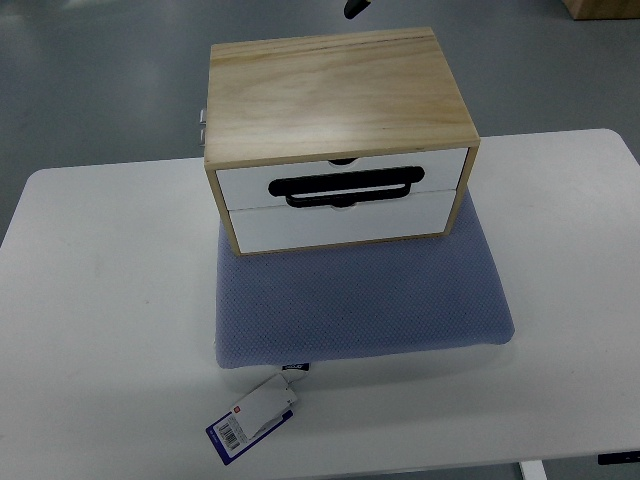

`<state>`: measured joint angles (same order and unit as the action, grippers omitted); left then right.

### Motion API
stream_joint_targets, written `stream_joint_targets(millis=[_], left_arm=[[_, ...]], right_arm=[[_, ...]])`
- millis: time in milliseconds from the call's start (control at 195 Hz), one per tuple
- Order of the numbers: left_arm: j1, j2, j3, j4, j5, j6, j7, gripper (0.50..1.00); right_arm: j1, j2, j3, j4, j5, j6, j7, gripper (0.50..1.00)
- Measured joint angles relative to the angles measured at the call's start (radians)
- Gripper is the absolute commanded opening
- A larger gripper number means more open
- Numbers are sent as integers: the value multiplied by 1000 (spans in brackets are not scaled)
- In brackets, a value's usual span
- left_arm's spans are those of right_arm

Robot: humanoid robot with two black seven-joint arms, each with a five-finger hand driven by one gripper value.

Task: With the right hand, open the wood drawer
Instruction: 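Lower the right hand in front of the upper drawer's black handle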

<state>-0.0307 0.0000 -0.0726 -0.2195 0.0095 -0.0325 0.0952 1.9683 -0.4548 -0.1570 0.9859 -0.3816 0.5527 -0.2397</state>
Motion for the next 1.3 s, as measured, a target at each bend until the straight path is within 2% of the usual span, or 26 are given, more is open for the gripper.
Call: stream_joint_targets(millis=[103, 190, 313, 446, 611, 857, 1298], left_arm=[[0, 0, -2, 0, 0, 0, 0, 1000], [0, 0, -2, 0, -1, 0, 0, 1000], [0, 0, -2, 0, -2, 0, 0, 1000], [0, 0, -1, 1, -2, 0, 0, 1000], [0, 0, -1, 2, -2, 1, 0, 1000], [0, 0, 3, 2, -2, 1, 0, 1000], [0, 0, 2, 2, -2, 0, 0, 1000]], right_arm=[[103, 44, -88, 137, 8, 9, -100, 944], [143, 87, -128, 210, 51, -2, -181, 944], [157, 147, -161, 242, 164, -47, -276, 944], [150, 188, -168, 248, 309, -95, -332, 944], [119, 198, -170, 281, 379, -145, -360, 944], [72, 206, -185, 316, 383, -209, -365, 944], [2, 213, -232, 315, 291, -223, -356, 944]])
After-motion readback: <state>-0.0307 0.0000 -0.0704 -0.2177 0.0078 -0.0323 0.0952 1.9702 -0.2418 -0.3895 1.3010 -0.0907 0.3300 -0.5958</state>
